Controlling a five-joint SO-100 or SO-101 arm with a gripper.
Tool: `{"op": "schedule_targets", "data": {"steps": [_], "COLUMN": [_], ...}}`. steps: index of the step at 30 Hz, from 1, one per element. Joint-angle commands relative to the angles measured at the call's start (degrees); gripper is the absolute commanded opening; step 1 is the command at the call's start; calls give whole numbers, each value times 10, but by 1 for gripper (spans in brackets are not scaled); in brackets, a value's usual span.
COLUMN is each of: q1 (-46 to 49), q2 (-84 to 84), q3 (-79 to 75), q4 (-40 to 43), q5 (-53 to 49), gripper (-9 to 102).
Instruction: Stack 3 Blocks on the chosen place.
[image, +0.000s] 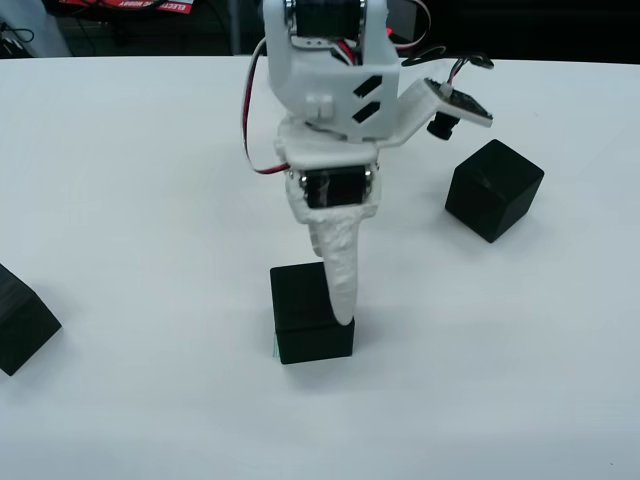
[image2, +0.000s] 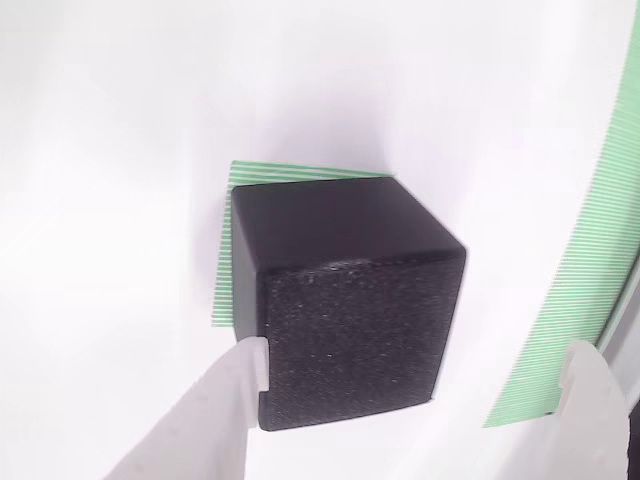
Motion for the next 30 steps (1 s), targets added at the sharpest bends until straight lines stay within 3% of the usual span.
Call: {"op": "schedule_targets", "data": {"steps": [1,10,16,22,30], "q1": [-32,-105,-210,-301,-360], "q2": [94,260,314,309,307], "q3": [10,76,86,115,183], "q4": [3,32,119,152,113], "q5": [-7,-102,-188,-179,-145], "gripper": [36,36,36,36,36]}}
